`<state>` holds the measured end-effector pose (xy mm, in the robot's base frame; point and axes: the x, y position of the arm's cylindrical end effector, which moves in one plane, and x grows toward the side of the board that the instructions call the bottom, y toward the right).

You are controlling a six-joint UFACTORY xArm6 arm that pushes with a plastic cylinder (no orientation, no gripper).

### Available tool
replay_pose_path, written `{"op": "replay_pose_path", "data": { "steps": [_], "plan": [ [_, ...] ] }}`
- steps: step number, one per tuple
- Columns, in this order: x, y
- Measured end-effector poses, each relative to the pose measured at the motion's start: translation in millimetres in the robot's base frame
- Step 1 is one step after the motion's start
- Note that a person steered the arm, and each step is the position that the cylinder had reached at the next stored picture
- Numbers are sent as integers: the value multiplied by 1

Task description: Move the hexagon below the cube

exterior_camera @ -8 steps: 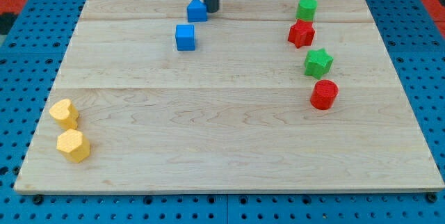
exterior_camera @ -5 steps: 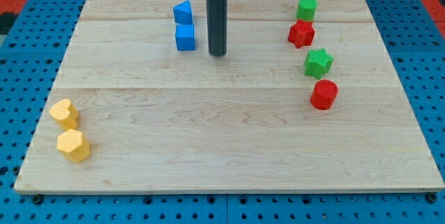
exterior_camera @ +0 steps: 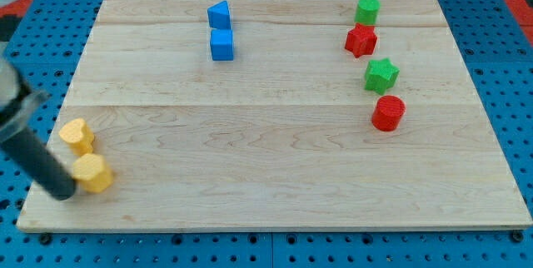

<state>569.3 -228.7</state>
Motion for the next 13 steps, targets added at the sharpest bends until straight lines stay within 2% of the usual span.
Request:
{"op": "replay_pose_path", "data": {
  "steps": [1, 3, 4, 6, 7, 8, 9, 10, 13],
  "plan": [
    [-32, 52],
    [-37, 134],
    [-41, 115],
    [-119, 97],
    [-107, 73],
    [-137, 59],
    [-144, 70],
    [-137, 112],
    [-147, 125]
  ]
}}
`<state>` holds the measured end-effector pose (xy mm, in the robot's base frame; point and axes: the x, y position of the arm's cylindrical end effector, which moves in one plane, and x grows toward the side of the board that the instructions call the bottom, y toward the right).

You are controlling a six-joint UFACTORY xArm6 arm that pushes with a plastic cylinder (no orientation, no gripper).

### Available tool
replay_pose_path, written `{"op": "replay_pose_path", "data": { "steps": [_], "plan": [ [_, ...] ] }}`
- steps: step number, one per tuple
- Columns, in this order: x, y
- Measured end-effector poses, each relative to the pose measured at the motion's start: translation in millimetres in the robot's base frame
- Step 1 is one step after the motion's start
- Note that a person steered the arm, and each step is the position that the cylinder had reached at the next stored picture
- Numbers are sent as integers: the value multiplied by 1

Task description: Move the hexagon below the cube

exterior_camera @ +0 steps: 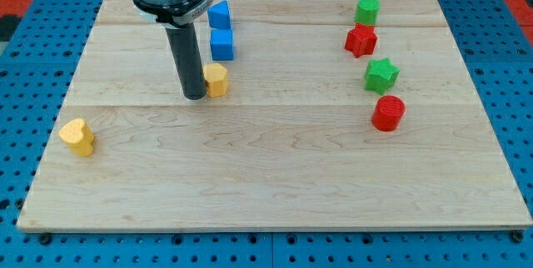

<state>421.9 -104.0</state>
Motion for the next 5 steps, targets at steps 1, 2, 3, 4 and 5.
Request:
{"op": "replay_pose_path", "data": {
  "steps": [1, 2, 3, 4, 5],
  "plan": [
    [29, 0],
    [112, -28],
    [156, -144],
    [148, -200],
    [106, -168]
  ]
}}
